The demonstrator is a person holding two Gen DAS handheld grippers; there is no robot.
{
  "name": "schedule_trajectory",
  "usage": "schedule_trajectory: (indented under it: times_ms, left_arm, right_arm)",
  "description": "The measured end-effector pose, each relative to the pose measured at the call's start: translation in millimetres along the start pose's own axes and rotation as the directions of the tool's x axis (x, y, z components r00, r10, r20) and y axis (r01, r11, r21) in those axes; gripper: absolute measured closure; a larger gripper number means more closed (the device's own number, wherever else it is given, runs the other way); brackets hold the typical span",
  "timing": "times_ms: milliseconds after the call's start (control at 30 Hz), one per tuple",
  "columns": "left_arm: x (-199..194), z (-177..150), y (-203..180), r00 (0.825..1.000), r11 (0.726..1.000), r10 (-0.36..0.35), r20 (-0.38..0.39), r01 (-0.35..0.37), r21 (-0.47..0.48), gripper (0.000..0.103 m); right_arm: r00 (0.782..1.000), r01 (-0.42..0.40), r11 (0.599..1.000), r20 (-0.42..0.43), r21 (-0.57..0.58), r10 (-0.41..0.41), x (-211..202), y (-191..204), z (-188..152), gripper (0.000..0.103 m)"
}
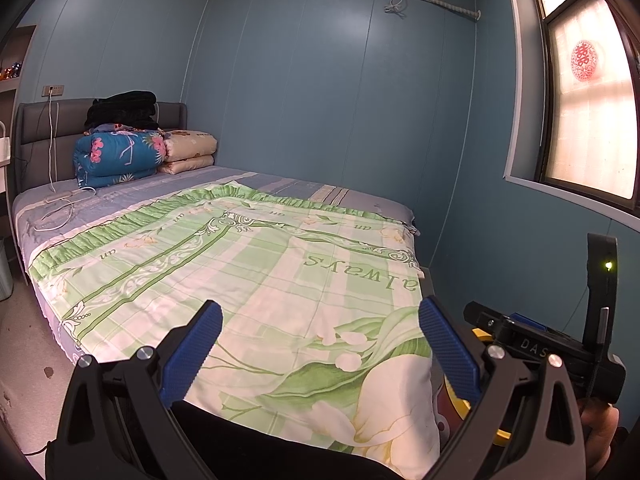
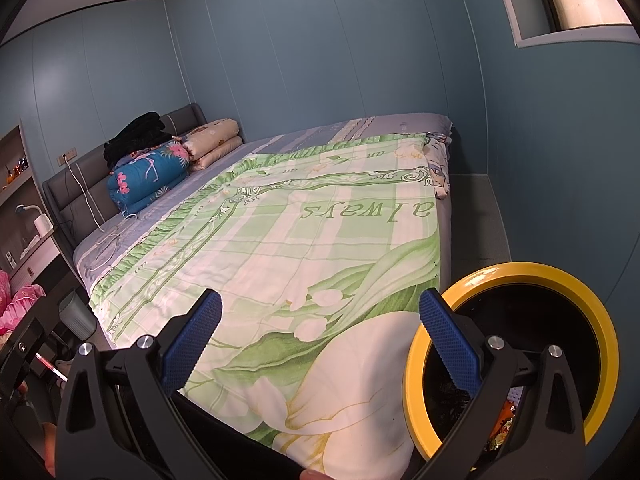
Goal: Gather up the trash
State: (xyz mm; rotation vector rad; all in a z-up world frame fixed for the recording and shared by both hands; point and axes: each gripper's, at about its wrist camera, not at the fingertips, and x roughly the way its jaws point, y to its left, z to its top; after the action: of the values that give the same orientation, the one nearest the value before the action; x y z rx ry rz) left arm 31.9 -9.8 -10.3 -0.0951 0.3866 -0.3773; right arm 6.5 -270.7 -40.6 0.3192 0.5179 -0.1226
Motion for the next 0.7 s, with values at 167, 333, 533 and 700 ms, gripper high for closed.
schedule_trajectory:
  times_ms: [167,333,533,700]
  left_arm:
    - [1.0,-0.5,-1.5,0.999,0.999,-0.036,-0.006,0.036,0.019,0.008]
    - [3.4,-0.7,-6.9,1.0,0.999,-0.022,-0.012,0.023,0.041,0.008]
    - [5.6,-2.0,-4.4,1.0,0.999,0.02,-0.017,-0.02,0.037,0.008]
    - [2.4,0.0,-5.8,0.999,0.998,0.053,0.006,-0.053,0.045,0.008]
  right_arm:
    - [1.0,0.0,1.0,-0.001,0.0,0.0,0.3,-0.3,0.3,0.008]
    - [1.0,0.003,1.0,-0.002,0.003,-0.003,-1.0,-1.0,-4.1,0.008]
    - [1.0,0.008,1.0,-0.002,0.005,-0.008,1.3,-2.3,-6.3,0.008]
    - [1.0,0.011,1.0,-0.008,0.008,-0.011,4.9,-1.9,-5.1,0.008]
